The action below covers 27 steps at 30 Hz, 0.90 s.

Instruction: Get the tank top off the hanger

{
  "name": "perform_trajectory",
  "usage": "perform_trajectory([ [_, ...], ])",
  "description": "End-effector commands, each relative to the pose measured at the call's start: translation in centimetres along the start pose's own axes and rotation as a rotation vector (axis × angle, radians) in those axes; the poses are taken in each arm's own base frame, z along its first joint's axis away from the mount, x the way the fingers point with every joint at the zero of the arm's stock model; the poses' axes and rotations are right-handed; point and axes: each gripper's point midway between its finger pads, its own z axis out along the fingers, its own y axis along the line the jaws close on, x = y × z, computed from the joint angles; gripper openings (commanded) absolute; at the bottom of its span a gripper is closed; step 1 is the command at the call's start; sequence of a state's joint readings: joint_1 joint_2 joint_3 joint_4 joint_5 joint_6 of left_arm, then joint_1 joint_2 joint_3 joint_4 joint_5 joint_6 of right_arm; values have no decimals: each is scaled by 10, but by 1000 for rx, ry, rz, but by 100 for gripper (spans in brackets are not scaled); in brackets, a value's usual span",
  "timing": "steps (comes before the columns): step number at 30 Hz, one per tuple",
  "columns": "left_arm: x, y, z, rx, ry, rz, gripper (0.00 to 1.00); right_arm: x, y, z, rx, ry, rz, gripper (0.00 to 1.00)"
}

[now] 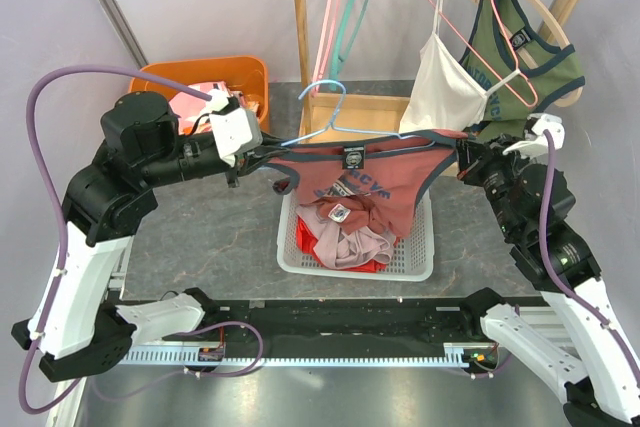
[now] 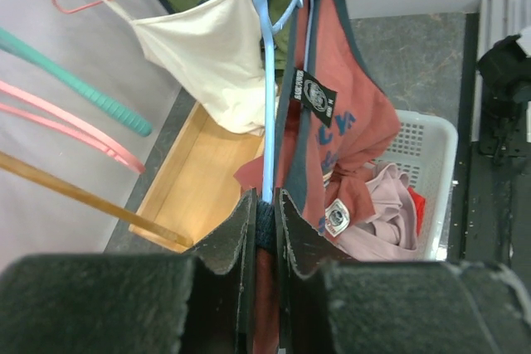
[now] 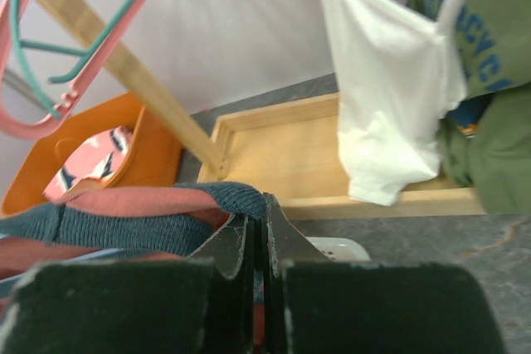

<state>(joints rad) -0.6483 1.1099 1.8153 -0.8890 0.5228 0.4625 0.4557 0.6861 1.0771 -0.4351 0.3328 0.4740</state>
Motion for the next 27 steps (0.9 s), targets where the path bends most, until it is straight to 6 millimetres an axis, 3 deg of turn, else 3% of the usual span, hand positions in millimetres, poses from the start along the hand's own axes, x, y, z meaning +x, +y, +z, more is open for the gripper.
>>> perform_trajectory([
  [1,-15,-16,-10,74,-66,30,2,-30,-27,-5,159,-106,-59,0],
  [5,-21,-17,-13,79,-83,40,2,-6,-28,6,152,-35,-80,0],
  [10,-25,-35,-16,179,-111,36,2,27,-10,27,68,100,-109,0],
  [15,-37,-31,-17,172,-140,59,2,44,12,20,-74,207,-141,7],
  [18,-42,-26,-13,168,-148,53,2,44,15,3,-119,247,-180,33],
  [19,-43,-23,-10,167,-149,50,2,39,17,-10,-145,250,-182,58],
  [20,-43,-20,-7,158,-146,48,2,36,18,-17,-155,252,-190,69],
  [21,-43,-18,-6,153,-146,47,2,33,17,-24,-163,252,-200,91],
  [22,-44,-14,-1,150,-145,39,2,23,19,-39,-178,246,-204,98],
  [27,-48,-9,13,177,-158,19,2,-10,20,-81,-220,171,-218,98],
])
